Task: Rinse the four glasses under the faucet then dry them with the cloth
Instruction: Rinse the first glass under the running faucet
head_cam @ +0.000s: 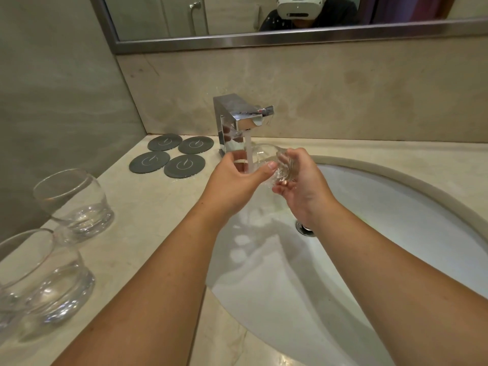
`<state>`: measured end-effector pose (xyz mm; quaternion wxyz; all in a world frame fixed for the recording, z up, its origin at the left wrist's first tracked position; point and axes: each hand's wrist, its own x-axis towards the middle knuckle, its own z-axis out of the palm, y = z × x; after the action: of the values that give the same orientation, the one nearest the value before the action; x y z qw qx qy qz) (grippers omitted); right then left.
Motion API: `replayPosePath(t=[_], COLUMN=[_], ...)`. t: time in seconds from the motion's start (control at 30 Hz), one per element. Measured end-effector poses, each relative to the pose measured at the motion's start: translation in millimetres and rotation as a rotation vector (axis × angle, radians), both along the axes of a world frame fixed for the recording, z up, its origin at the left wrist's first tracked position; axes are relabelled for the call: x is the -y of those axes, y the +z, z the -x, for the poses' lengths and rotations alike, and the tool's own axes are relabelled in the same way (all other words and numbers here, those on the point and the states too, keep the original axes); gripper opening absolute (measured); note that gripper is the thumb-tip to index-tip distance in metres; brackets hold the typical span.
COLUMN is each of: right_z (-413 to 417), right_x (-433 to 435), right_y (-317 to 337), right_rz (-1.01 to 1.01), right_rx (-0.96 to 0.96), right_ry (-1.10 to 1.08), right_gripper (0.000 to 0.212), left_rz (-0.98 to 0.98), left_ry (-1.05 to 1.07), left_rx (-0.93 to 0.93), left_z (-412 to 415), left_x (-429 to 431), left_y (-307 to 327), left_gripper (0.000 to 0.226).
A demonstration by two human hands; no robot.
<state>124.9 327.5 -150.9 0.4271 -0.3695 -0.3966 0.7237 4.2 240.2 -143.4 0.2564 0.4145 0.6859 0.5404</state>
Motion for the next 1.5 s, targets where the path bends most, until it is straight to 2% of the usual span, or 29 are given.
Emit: replayPosePath(t=[0.17, 0.27, 0.33, 0.5, 0.57, 0.67, 0.77, 0.9, 1.07, 1.2, 1.3, 1.37, 1.5], right_z=[-3.5, -4.2, -3.6, -1.3, -1.2, -1.0, -1.2, -4.2, -2.0, -0.8, -1.1, -1.0, -3.1], right_x=[-2.1, -3.1, -4.4, -5.8, -6.8, -7.2, -5.8, -6.1, -5.2, -6.3, -7.2, -7.9, -7.6], right_y=[-5.6, -6.1, -6.7, -5.3, -6.9, -7.9, -5.8, -7.6, -7.1, -7.1, -7.0, -7.6, -5.8], right_rz=[0.078, 0.073, 0.061, -0.008, -0.037, -0.061, -0.03, 0.019, 0.014, -0.042, -0.099, -0.121, -0.105], right_rx=[0.086, 0.054, 0.023, -0.006, -0.004, 0.008, 0.009, 0.131, 0.071, 0.037, 0.032, 0.033, 0.051], right_ry=[0.116, 0.131, 0.109, 0.045, 0.034, 0.05, 0.05, 0.081, 0.025, -0.045, -0.065, -0.059, -0.033], right_gripper=[0.052, 0.04, 0.031, 0.017, 0.018, 0.027, 0.03, 0.052, 0.033, 0.025, 0.017, 0.018, 0.033], left_rz=[0.018, 0.032, 0.027, 0.002, 0.013, -0.006, -0.03, -0.025, -0.019, -0.018, -0.011, -0.01, -0.022], left_ry=[-0.068, -0.135, -0.168, -0.129, -0.121, -0.112, -0.102, -0.158, -0.244, -0.206, -0.174, -0.145, -0.12], left_rx=[-0.086, -0.09, -0.055, 0.048, 0.059, 0.077, 0.037, -0.015, 0.026, 0.066, 0.068, 0.061, 0.003], left_z=[0.5, -0.1, -1.8, -5.6, -7.4, -7.4, -4.8, -3.1, -3.2, -4.5, -7.1, -7.6, -5.0], left_x=[4.0, 6.0, 5.6, 3.0, 4.1, 3.8, 3.3, 6.3, 6.2, 4.9, 5.8, 5.2, 5.6], left_y=[3.9, 4.4, 4.9, 2.9, 3.8, 4.0, 3.9, 4.1, 3.3, 2.9, 5.1, 5.5, 7.2], left_gripper=[0.085, 0.07, 0.068, 0.088, 0.084, 0.063, 0.067, 0.062, 0.072, 0.09, 0.076, 0.068, 0.074])
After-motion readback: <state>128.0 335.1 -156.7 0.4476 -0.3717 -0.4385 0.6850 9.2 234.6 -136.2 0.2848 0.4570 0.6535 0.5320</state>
